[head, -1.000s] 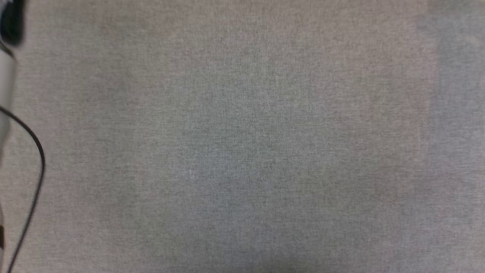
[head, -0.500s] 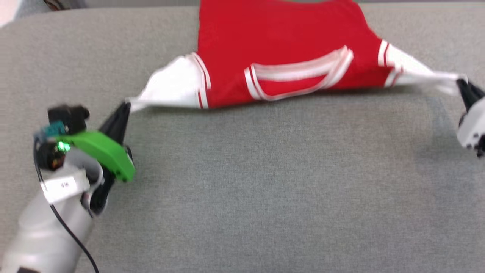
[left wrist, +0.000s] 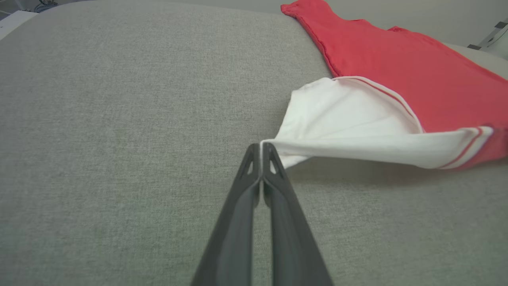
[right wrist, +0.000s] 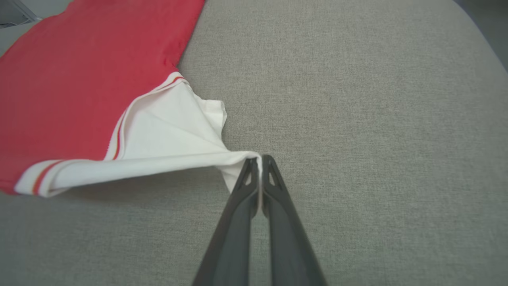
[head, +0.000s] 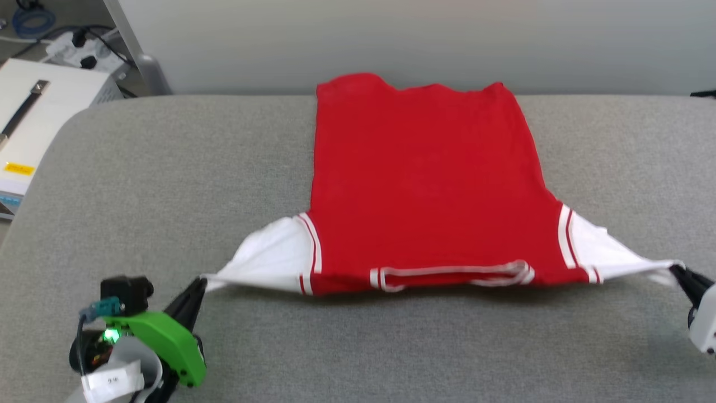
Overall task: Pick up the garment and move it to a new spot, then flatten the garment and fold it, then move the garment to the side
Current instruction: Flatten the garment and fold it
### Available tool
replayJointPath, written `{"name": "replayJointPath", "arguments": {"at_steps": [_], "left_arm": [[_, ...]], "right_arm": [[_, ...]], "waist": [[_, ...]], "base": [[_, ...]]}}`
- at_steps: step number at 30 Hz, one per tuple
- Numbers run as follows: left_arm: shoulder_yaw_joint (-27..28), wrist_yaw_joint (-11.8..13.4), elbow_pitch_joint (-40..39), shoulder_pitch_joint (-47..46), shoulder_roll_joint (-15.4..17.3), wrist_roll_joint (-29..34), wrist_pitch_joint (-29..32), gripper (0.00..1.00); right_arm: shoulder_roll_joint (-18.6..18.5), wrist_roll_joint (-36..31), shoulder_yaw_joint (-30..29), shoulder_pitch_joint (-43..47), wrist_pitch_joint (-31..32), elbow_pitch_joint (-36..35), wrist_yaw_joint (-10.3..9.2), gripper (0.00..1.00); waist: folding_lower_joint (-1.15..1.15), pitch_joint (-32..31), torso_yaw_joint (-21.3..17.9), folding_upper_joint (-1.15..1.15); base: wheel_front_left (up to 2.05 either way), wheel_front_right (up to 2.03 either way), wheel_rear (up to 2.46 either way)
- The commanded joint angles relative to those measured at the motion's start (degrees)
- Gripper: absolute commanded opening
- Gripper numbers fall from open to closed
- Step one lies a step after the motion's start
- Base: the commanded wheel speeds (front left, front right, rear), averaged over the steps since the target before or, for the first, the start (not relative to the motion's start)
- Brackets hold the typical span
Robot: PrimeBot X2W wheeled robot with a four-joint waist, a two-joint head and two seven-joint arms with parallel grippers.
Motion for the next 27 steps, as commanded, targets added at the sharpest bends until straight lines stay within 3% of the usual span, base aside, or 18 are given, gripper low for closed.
{"name": "replayJointPath", "arguments": {"at_steps": [1,16,25,26,27], "left_arm": [[-0.09,0.55,-0.73,2.26,1.38,-0.43,0.45,0.0],[-1.49,5.39,-15.16,17.36,7.12,-3.11,3.58,0.0],[-2.34,8.07,-22.97,18.27,6.99,-2.45,4.77,0.0],[-2.42,8.29,-23.89,17.79,6.83,-2.31,5.09,0.0],[-2.42,8.5,-24.91,17.34,6.69,-2.24,5.35,0.0]], "right_arm": [[-1.14,0.78,-0.32,2.17,0.63,-0.82,-0.12,0.0],[-2.74,3.0,-6.17,21.05,7.97,-11.51,-0.12,0.0],[-1.11,0.76,-11.4,26.5,11.98,-17.06,-0.12,0.0],[-0.87,0.51,-11.86,26.32,12.84,-17.87,-0.12,0.25],[-0.77,0.13,-12.51,26.09,13.71,-18.54,-0.12,0.71]], "waist": [[0.01,-2.46,0.27,0.0],[0.01,-6.56,0.43,0.0],[0.01,-5.49,0.08,0.0],[0.01,-5.24,0.05,0.0],[0.01,-4.9,0.05,0.0]], "base": [[0.0,0.0,0.0],[0.0,0.0,0.0],[0.0,0.0,0.0],[0.0,0.0,0.0],[0.0,0.0,0.0]]}}
